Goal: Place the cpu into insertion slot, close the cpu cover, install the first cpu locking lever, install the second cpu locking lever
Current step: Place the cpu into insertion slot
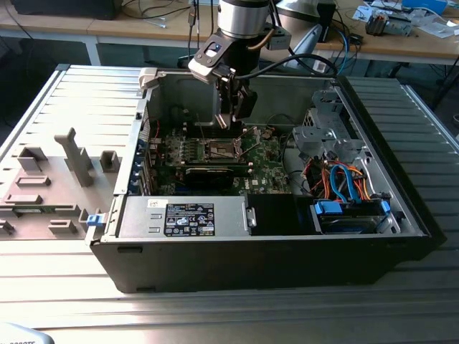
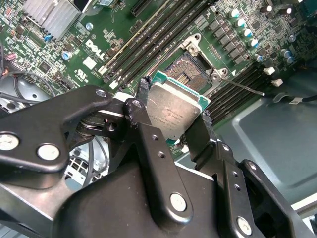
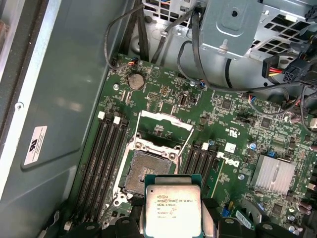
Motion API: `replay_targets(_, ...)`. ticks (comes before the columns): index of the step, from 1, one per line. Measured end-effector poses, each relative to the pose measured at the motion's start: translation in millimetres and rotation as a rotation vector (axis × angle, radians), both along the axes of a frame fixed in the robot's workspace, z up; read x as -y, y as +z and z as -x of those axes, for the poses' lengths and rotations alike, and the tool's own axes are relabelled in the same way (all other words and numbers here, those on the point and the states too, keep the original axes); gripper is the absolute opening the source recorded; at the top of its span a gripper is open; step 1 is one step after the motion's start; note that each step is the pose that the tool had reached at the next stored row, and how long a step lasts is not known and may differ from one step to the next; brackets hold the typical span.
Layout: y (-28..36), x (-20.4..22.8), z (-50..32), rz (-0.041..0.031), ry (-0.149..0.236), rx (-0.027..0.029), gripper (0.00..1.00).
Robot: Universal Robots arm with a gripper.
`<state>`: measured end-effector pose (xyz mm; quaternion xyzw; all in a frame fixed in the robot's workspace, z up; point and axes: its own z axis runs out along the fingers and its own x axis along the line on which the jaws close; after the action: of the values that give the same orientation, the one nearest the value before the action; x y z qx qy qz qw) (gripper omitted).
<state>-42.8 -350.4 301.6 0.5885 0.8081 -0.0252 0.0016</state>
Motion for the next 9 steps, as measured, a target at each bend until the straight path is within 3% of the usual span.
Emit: replay_targets(9, 0.0, 0.0, 0.0, -0.0001, -0.008, 0.0000, 0.55)
